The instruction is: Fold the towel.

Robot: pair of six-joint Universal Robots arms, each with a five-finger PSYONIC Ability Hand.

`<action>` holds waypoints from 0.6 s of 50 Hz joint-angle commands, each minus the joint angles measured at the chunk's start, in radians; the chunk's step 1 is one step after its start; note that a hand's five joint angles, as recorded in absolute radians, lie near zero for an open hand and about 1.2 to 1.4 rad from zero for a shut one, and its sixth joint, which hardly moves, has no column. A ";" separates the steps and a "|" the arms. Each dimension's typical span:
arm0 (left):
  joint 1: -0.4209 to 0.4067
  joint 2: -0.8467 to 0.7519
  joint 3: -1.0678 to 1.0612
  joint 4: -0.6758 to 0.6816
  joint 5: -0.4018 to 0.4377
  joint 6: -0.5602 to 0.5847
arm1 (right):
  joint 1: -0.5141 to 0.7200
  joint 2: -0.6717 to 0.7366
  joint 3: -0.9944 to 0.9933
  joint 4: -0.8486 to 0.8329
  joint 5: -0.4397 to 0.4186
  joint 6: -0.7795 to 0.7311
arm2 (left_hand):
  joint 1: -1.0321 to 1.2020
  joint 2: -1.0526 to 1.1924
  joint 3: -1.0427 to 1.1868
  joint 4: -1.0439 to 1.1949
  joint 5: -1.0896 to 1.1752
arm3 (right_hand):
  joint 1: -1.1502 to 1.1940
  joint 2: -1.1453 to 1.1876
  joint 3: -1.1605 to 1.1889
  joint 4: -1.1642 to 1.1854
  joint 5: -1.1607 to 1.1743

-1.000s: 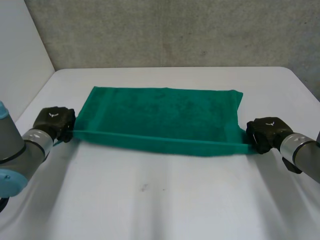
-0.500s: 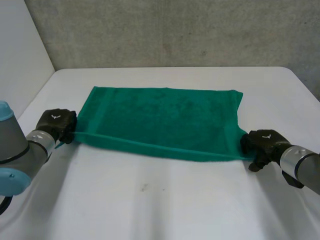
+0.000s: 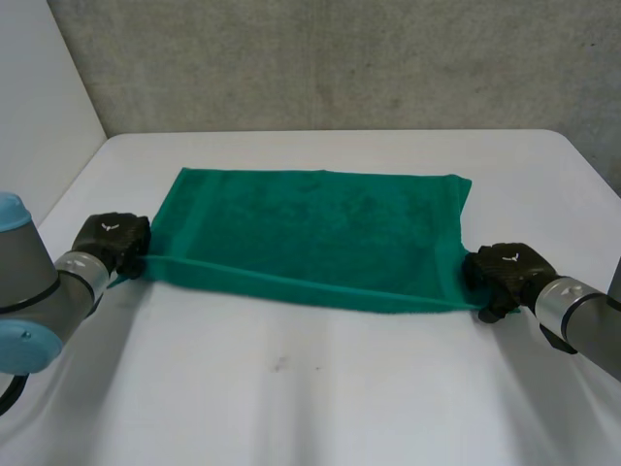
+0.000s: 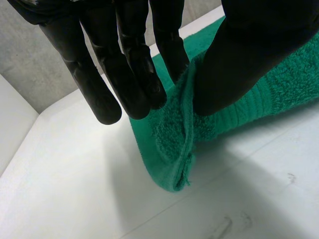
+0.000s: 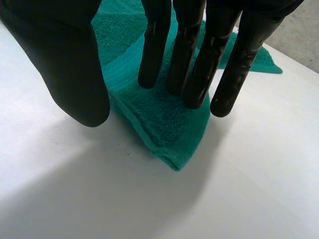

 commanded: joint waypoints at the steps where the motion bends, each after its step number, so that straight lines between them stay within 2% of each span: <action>1: 0.005 -0.028 0.047 -0.052 -0.006 -0.006 | -0.001 0.031 -0.030 0.001 0.002 0.002 | 0.263 0.200 0.206 0.202 0.257 | 0.276 0.167 0.159 0.161 0.180; 6: 0.004 -0.034 0.057 -0.071 -0.024 -0.012 | 0.001 0.048 -0.054 0.002 0.005 0.003 | 0.263 0.200 0.206 0.202 0.257 | 0.431 0.322 0.315 0.316 0.336; 8: 0.004 -0.034 0.057 -0.071 -0.026 -0.014 | -0.001 0.057 -0.072 0.002 0.007 0.012 | 0.263 0.200 0.206 0.202 0.257 | 0.725 0.616 0.609 0.610 0.630; 15: 0.004 -0.023 0.054 -0.080 -0.028 -0.014 | -0.004 0.037 -0.106 0.004 0.022 0.046 | 0.263 0.200 0.206 0.202 0.257 | 0.727 0.618 0.611 0.612 0.631; 19: -0.003 0.065 0.028 -0.159 -0.026 -0.008 | -0.008 -0.105 -0.125 0.022 0.027 0.086 | 0.263 0.200 0.206 0.202 0.257 | 0.727 0.618 0.611 0.612 0.631; 23: -0.003 0.211 -0.014 -0.227 -0.023 -0.002 | -0.010 -0.247 -0.145 0.142 0.018 0.074 | 0.263 0.200 0.206 0.202 0.257 | 0.727 0.618 0.611 0.612 0.631; 26: -0.001 0.343 -0.054 -0.259 -0.021 0.000 | -0.016 -0.316 -0.180 0.313 0.009 0.014 | 0.263 0.200 0.206 0.202 0.257 | 0.727 0.618 0.611 0.612 0.631; 30: 0.010 0.505 -0.114 -0.285 -0.018 0.012 | -0.042 -0.388 -0.177 0.507 0.028 -0.179 | 0.263 0.200 0.206 0.202 0.257 | 0.727 0.618 0.611 0.612 0.631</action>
